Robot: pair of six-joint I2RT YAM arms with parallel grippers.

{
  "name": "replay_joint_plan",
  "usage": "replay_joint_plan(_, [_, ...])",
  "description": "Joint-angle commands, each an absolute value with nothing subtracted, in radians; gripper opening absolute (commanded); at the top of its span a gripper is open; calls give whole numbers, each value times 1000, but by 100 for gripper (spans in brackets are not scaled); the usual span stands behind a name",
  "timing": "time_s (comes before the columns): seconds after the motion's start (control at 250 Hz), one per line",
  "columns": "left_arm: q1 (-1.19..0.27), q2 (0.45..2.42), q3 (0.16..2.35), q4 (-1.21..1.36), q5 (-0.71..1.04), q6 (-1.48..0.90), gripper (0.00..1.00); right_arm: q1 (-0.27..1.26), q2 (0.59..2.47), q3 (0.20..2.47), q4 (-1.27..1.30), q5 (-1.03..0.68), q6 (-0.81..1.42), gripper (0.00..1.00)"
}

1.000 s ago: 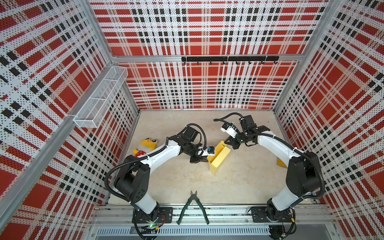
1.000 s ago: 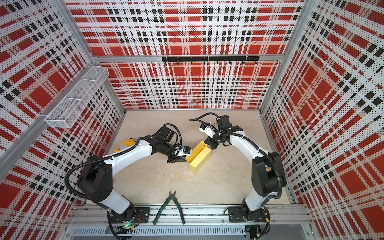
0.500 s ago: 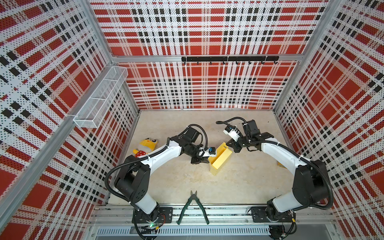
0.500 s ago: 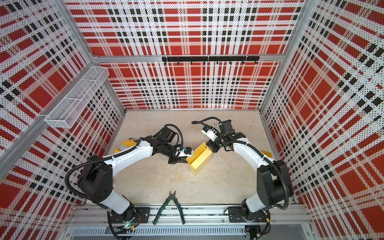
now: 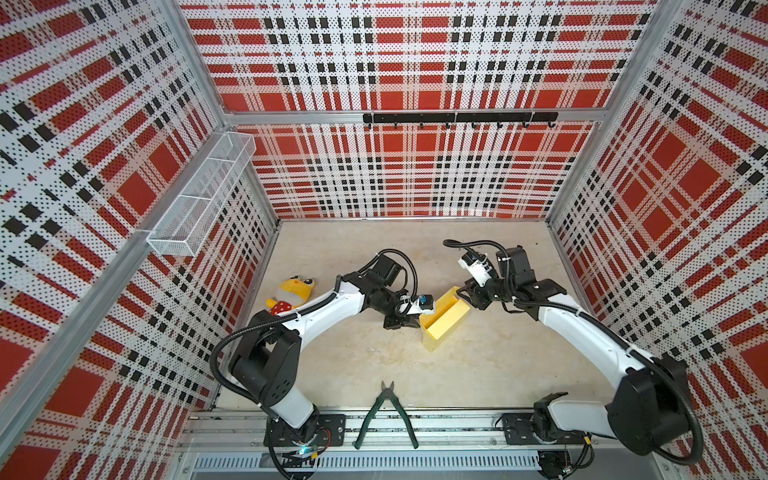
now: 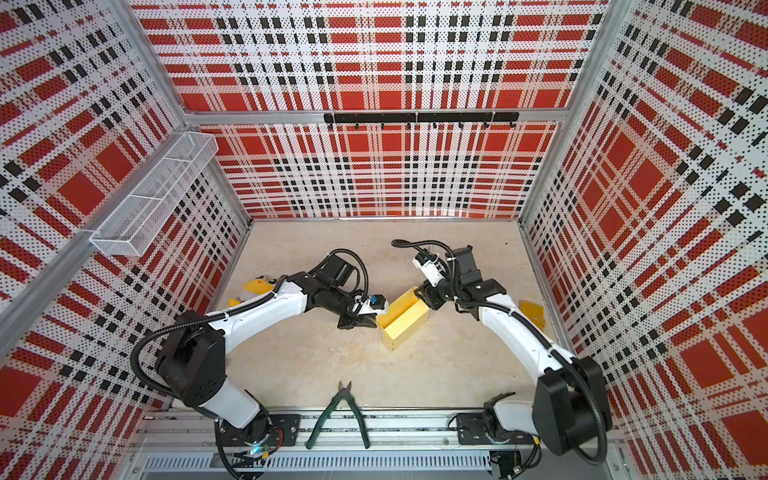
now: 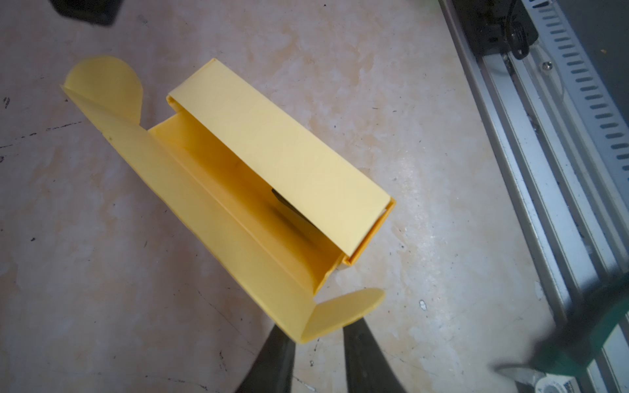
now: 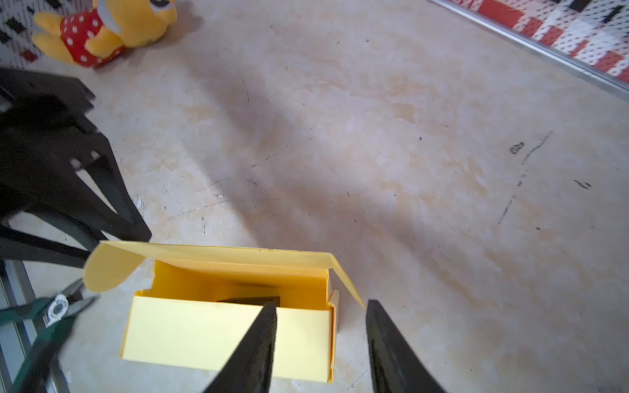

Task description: Fold the paper box

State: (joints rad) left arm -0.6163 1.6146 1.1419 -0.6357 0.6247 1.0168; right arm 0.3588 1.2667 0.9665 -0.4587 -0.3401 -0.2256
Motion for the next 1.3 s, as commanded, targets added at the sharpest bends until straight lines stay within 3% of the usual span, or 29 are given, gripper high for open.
replay_joint_plan(0.0, [-623, 1620, 1181, -635, 647, 1017, 29, 366, 1184, 924, -466, -270, -73, 39])
replay_joint_plan(0.232, [-604, 1622, 1229, -683, 697, 1000, 34, 498, 1085, 779, -472, -176, 202, 33])
replay_joint_plan(0.448, [-608, 1680, 1278, -692, 733, 925, 38, 565, 1064, 536, -150, -200, 407, 30])
replay_joint_plan(0.668, [-607, 1690, 1324, -711, 740, 821, 40, 566, 1085, 475, -49, -218, 421, 29])
replay_joint_plan(0.86, [-607, 1635, 1408, -715, 729, 538, 46, 567, 1099, 450, 7, -216, 429, 29])
replay_joint_plan(1.052, [-598, 1713, 1423, -672, 612, 283, 56, 567, 1119, 412, 102, -225, 468, 29])
replay_joint_plan(1.296, [-550, 1841, 1444, -617, 697, 134, 59, 577, 1167, 393, 174, -233, 478, 29])
